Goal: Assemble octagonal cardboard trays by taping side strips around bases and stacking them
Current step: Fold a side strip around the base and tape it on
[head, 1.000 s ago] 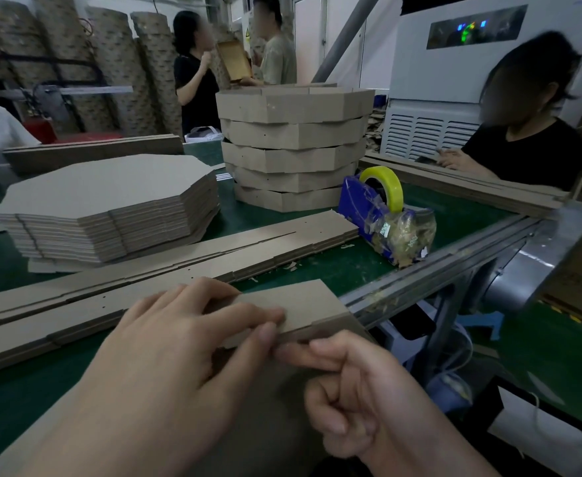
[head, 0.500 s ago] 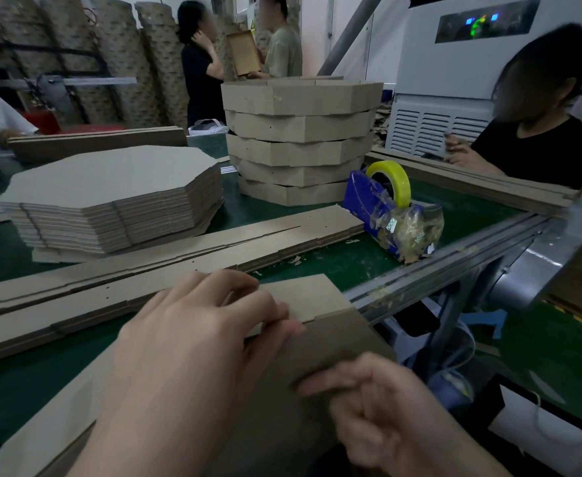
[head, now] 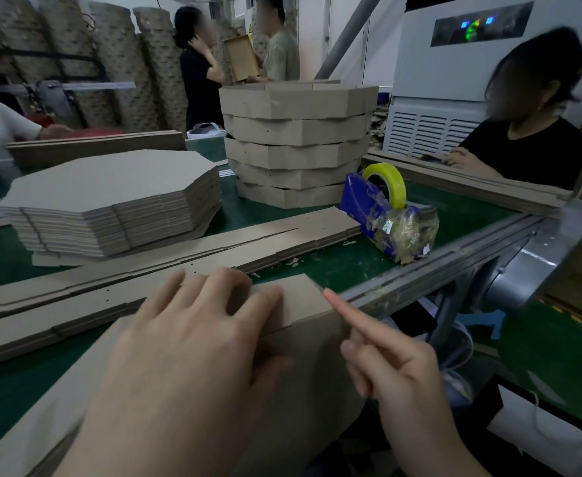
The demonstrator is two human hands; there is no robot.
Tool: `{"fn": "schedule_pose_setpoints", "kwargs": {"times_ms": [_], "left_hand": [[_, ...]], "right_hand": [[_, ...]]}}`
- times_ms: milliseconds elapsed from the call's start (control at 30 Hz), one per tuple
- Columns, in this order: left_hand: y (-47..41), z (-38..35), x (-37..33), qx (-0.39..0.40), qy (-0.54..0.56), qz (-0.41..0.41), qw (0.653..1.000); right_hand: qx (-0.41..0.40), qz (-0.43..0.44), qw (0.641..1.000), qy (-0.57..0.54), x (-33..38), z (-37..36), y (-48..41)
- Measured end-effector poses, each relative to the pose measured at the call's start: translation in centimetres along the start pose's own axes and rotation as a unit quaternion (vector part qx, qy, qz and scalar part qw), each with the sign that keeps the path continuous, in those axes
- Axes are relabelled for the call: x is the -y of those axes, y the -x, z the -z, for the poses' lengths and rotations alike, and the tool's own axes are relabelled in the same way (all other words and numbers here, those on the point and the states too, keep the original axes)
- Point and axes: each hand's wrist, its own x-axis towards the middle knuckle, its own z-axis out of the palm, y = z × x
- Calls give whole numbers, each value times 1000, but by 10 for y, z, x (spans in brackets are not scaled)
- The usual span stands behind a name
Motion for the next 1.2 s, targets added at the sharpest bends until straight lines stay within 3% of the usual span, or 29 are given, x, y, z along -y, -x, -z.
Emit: {"fn": "schedule_pose_setpoints", "kwargs": {"times_ms": [67, 200, 367, 600, 967, 1200], "left_hand": [[-5, 4, -9, 10, 29, -2, 1000], [-3, 15, -16, -16, 57, -22, 998], [10, 19, -1, -98, 146, -4, 984], [26, 4, 16, -58, 228, 32, 971], [6, 13, 22, 38, 176, -8, 984], [-3, 9, 11, 45, 72, -22, 996]], "right_hand": [[21, 29, 999, 7, 5, -1, 3], [-87, 86, 989, 82, 4, 22, -8], [-26, 26, 985, 170, -5, 51, -32], [-38, 89, 975, 201, -13, 40, -42], [-31, 184, 956, 229, -12, 3, -45], [41, 137, 966, 217, -2, -1, -51]]}}
